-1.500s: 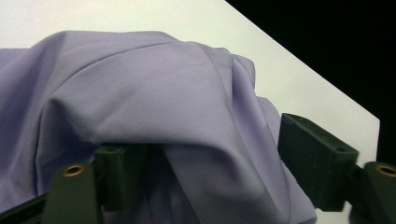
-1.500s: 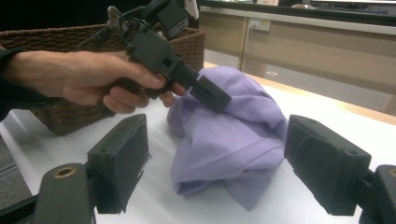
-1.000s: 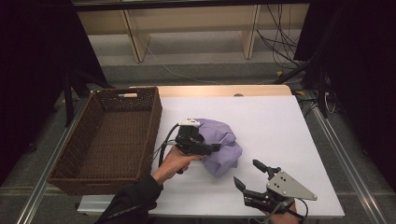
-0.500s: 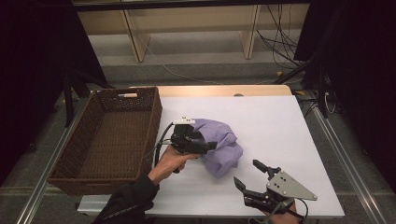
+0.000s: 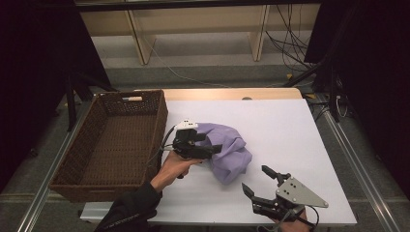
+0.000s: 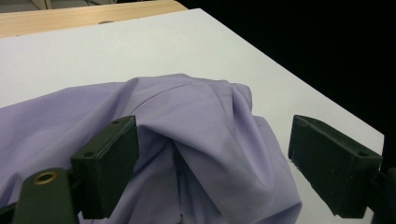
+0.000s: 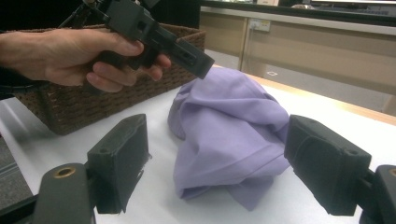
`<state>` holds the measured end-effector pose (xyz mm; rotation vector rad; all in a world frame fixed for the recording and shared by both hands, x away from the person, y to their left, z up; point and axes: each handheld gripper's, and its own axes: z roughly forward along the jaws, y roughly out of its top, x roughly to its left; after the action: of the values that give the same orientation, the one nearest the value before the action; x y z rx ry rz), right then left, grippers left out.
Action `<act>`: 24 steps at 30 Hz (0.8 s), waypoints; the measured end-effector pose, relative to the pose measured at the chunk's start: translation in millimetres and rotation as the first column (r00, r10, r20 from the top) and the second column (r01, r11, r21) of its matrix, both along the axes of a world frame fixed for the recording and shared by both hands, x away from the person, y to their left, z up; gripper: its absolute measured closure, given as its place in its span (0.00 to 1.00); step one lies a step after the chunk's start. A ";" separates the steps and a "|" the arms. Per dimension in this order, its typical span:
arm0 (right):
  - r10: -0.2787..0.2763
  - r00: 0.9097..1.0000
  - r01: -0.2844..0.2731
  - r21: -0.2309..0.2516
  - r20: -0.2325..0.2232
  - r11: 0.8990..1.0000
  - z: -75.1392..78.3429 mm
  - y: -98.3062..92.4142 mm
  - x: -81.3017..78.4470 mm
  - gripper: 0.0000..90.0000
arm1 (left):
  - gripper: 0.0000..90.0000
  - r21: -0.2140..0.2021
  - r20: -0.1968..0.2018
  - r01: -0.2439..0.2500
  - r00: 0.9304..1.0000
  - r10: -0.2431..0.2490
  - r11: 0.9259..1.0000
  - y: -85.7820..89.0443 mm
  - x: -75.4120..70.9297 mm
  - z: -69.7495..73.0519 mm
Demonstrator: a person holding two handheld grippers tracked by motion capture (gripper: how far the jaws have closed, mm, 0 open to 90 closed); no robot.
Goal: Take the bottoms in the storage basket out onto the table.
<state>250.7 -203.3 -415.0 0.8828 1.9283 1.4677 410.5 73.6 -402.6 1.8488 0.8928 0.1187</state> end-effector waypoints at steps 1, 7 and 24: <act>-0.001 1.000 0.001 0.002 0.000 1.000 -0.1 0.0 0.1 0.25 | 0.17 0.002 0.003 0.000 1.000 0.000 1.000 0.1 -0.7 0.6; 0.000 1.000 0.000 0.000 -0.001 1.000 -0.1 0.1 0.1 0.25 | 0.17 -0.003 0.024 -0.001 1.000 0.001 1.000 -0.7 -4.2 3.0; -0.001 1.000 0.001 0.003 -0.001 1.000 -0.2 -0.1 0.0 0.25 | 0.17 -0.026 0.078 -0.003 0.997 0.005 1.000 1.2 -13.6 8.7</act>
<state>250.7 -203.3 -415.1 0.8864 1.9260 1.4703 396.8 74.7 -393.9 1.8067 0.8396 0.1802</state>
